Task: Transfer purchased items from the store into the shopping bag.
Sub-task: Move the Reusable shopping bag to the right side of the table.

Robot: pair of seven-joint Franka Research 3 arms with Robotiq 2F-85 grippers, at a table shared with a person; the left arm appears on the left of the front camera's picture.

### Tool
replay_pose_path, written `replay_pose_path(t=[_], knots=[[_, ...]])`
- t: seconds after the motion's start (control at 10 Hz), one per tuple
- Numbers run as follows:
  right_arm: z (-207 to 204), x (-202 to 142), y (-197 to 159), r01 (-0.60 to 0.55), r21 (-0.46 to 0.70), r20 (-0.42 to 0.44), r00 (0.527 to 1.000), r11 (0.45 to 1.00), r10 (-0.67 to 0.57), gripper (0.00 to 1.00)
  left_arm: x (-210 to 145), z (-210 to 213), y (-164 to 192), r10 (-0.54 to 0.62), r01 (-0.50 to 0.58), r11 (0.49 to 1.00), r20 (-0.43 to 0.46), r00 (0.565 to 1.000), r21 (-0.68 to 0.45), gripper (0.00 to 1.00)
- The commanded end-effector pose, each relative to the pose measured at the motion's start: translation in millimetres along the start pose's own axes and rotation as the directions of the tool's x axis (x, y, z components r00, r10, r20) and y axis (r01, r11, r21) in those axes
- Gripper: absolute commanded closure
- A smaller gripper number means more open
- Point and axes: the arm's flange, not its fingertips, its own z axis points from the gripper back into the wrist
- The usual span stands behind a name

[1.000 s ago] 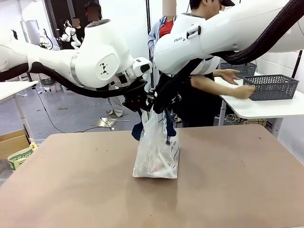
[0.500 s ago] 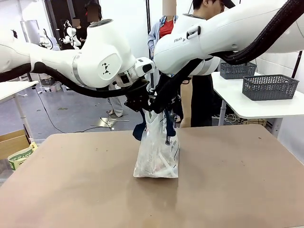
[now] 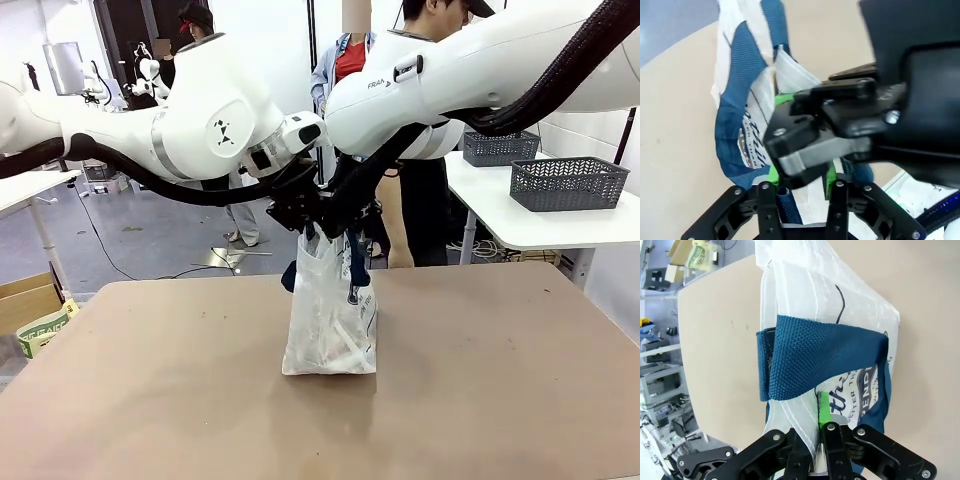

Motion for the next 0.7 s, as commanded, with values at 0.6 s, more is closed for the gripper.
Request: replay_pose_path(t=[0.6], knots=[[1.0,5.8,-5.9,0.024,0.035,0.031,0.999,0.999,-0.025,1.00,-14.3,26.4,-1.2,-0.018,0.022,0.993,0.033,0.999,-0.118,0.00]])
